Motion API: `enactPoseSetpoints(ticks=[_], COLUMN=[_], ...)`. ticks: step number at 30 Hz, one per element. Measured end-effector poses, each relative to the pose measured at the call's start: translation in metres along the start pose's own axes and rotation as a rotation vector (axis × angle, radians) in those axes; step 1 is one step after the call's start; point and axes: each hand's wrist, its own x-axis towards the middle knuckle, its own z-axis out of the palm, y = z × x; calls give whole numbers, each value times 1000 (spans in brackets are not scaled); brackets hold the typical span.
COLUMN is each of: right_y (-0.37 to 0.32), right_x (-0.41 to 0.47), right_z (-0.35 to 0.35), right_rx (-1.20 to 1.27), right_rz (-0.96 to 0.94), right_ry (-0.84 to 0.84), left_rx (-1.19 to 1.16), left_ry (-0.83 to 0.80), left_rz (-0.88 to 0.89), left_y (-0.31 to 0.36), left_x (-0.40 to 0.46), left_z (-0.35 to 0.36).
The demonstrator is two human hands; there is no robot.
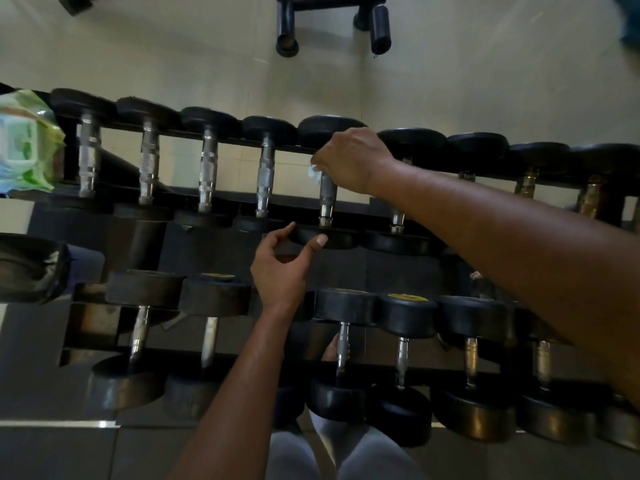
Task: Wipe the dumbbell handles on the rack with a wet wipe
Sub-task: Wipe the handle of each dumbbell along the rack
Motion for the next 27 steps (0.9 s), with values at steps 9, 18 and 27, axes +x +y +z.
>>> enactPoseSetpoints(ticks=[9,18,27], right_y=[-5,-18,-25], right_x=[1,-9,-40], right_z=[-4,13,29], right_rx=[84,264,693], right_rz=[-133,-74,188], right_ry=[-318,-466,-295], left_rx=[-12,36,161], left_ry=[-34,-67,-161], left_rz=[34,38,93], left_y=[-3,-1,5], left_x=[2,8,15], left_z=[-1,-6,-22])
